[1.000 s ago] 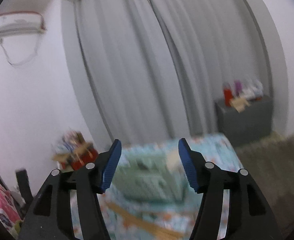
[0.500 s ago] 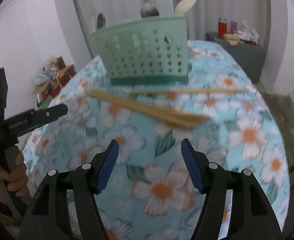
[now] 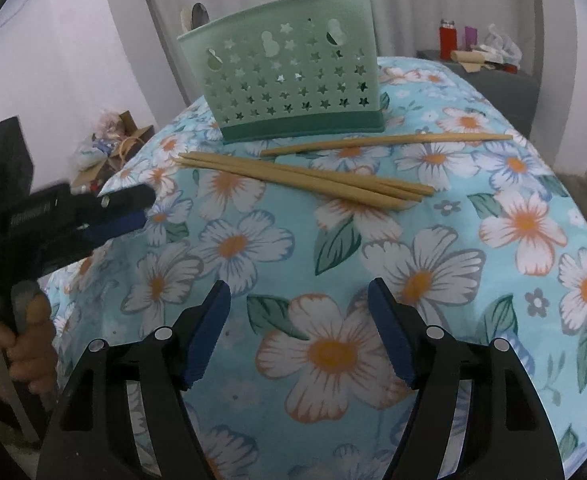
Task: Organize utensils
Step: 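Move both grippers back down over the wooden chopsticks on the cloth, then close the left gripper on a bundle of wooden chopsticks, then lift the chopsticks with the left gripper while the right gripper grasps a single chopstick, then carry the chopsticks in both grippers up over the green basket, then lower the chopsticks into the basket and open both grippers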
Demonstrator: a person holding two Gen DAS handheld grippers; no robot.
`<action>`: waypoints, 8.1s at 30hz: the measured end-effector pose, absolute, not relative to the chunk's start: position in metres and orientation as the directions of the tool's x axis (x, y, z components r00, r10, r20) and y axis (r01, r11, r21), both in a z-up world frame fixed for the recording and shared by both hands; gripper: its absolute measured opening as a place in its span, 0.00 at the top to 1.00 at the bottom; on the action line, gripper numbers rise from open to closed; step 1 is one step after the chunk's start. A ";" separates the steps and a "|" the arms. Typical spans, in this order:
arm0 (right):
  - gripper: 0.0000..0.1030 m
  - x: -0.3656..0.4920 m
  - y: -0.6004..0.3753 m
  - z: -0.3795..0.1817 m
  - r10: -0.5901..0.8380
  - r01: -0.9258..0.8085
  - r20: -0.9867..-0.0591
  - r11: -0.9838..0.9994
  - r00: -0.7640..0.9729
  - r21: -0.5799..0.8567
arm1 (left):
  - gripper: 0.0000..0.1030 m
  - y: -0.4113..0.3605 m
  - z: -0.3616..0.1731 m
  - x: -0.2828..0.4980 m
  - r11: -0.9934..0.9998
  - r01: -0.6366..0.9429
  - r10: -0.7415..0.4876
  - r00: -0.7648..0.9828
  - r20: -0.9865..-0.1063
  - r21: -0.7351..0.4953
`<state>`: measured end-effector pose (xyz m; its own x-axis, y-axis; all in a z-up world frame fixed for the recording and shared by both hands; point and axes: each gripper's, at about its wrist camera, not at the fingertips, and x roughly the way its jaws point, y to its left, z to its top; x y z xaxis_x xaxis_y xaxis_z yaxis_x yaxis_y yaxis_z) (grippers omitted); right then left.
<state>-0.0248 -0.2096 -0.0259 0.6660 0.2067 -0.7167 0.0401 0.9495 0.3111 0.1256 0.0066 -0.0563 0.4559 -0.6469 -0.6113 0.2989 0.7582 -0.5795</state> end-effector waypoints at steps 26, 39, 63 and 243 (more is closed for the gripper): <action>0.35 -0.021 -0.210 -0.027 0.233 0.031 -0.702 0.939 0.673 0.342 | 0.92 0.035 -0.107 0.206 0.428 -0.178 -0.782 0.419 -0.462 -0.886; 0.37 -0.021 -0.214 -0.027 0.248 0.040 -0.696 0.929 0.674 0.369 | 0.78 0.071 -0.092 0.153 0.388 -0.186 -0.819 0.380 -0.430 -0.903; 0.68 -0.020 -0.224 -0.022 0.224 0.043 -0.709 0.940 0.669 0.338 | 0.90 0.056 -0.104 0.165 0.454 -0.166 -0.763 0.434 -0.478 -0.875; 0.62 0.157 -0.219 0.212 0.173 -0.157 -0.117 0.978 0.978 0.139 | 0.21 0.099 0.001 0.123 0.827 0.343 -0.539 0.707 -0.457 -0.445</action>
